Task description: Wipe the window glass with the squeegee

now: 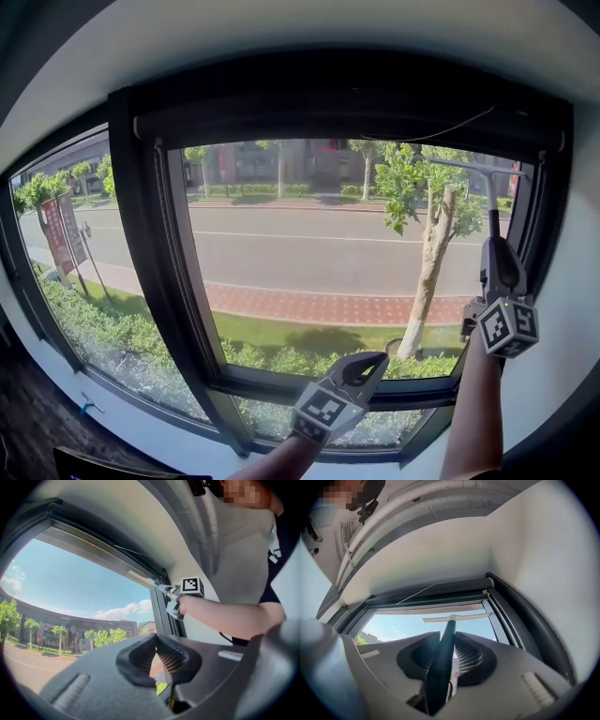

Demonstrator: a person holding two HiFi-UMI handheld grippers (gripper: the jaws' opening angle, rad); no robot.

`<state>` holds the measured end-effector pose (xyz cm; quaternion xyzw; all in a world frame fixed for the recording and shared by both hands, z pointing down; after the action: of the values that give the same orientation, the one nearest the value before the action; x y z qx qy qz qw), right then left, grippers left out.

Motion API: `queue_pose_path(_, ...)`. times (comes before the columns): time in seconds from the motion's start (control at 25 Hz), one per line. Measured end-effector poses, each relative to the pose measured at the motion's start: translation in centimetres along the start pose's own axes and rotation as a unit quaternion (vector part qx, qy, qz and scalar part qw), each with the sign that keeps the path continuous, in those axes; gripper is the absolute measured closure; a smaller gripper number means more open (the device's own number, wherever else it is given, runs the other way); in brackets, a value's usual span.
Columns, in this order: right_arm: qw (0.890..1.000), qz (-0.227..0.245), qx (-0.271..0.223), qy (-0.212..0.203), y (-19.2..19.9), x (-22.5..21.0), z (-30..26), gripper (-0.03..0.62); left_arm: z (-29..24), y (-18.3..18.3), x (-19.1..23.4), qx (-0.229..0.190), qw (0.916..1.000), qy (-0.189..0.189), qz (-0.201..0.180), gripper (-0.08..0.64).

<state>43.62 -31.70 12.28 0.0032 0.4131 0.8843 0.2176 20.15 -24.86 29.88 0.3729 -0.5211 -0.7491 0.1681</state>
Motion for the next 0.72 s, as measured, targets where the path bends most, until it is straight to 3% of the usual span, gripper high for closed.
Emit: queue_pose_path(0.72, 1.000, 0.000, 0.018, 0.010, 3.3, -0.5, 3.6, 0.492, -0.1, 1.6, -1.1, 0.007, 0.9996, 0.026, 0.012, 0.557)
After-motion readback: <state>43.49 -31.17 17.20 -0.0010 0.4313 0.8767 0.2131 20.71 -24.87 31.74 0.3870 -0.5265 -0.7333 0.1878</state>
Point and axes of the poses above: the fingertips, and each gripper's own axes: z backward along the fingers, x to its left, y out of its underside, the point moved 6 cm from there along z, backward along the fingers, and after that the axes turned 14 degrees about -z, right-handed, at the moved point
